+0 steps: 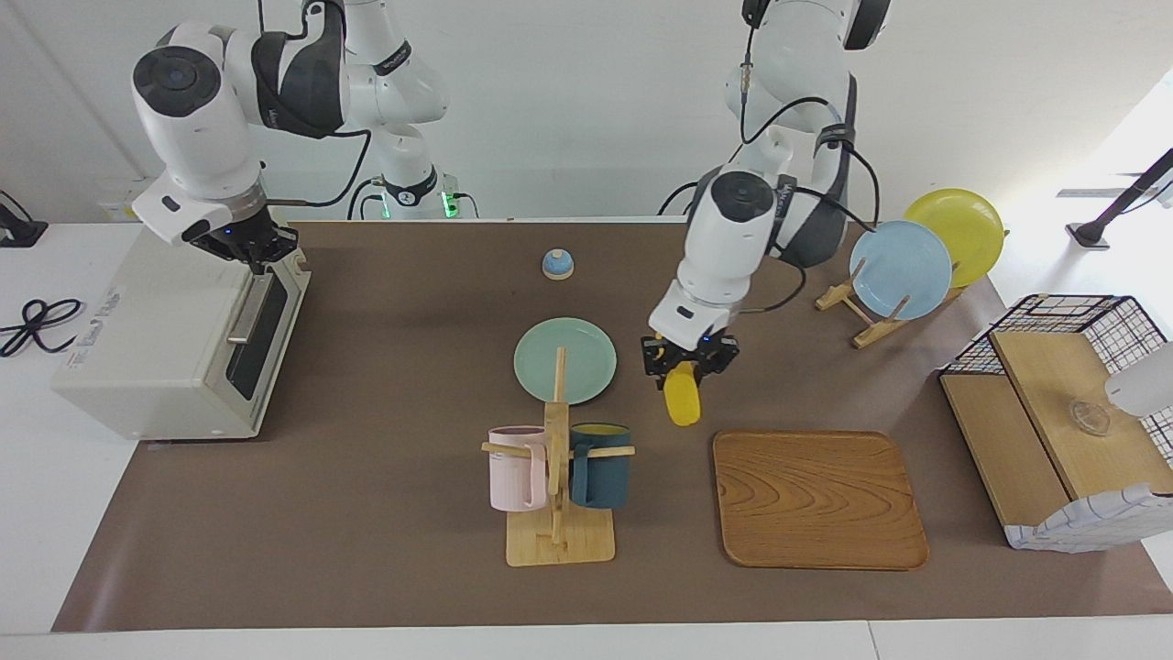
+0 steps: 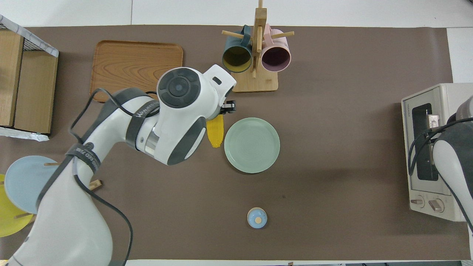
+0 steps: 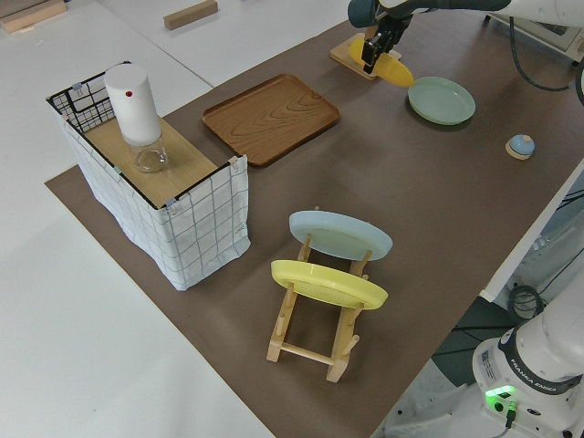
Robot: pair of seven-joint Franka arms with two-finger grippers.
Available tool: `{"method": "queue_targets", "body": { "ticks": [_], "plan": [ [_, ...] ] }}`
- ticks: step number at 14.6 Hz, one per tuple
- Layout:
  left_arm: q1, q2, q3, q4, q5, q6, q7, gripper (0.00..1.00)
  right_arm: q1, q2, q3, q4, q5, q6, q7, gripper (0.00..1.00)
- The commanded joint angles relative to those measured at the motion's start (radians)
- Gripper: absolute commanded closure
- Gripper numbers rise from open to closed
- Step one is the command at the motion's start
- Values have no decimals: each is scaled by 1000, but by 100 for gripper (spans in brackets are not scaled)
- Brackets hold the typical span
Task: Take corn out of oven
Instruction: 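Carry the yellow corn with the left gripper onto the wooden tray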
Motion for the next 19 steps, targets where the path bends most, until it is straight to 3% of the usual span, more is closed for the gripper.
{"method": "queue_targets", "body": {
  "ticks": [1, 2, 3, 5, 8, 12, 18, 19],
  "plan": [
    [136, 33, -14, 31, -5, -12, 161, 100, -12, 10, 0, 32, 70, -18, -6, 61],
    [164, 52, -14, 56, -5, -12, 181, 100, -12, 9, 0, 32, 90, -20, -4, 55],
    [187, 78, -14, 88, -5, -12, 199, 100, -12, 4, 0, 32, 102, -23, -4, 43],
    [215, 154, -12, 157, 1, -3, 209, 100, -18, -5, -3, 33, 104, -35, -9, 0],
    [258, 303, -14, 298, -5, 37, 250, 100, -42, -7, -12, 25, 187, -28, -12, 0],
    [288, 352, -18, 295, -5, 126, 288, 100, -35, -16, 0, 27, 222, -28, -6, 0],
    [293, 356, -15, 283, 4, 161, 334, 100, -6, -17, 4, 33, 225, -11, -1, 0],
    [293, 354, -15, 281, 1, 161, 351, 36, -3, -17, 4, 33, 225, 6, -1, 0]
  ]
}}
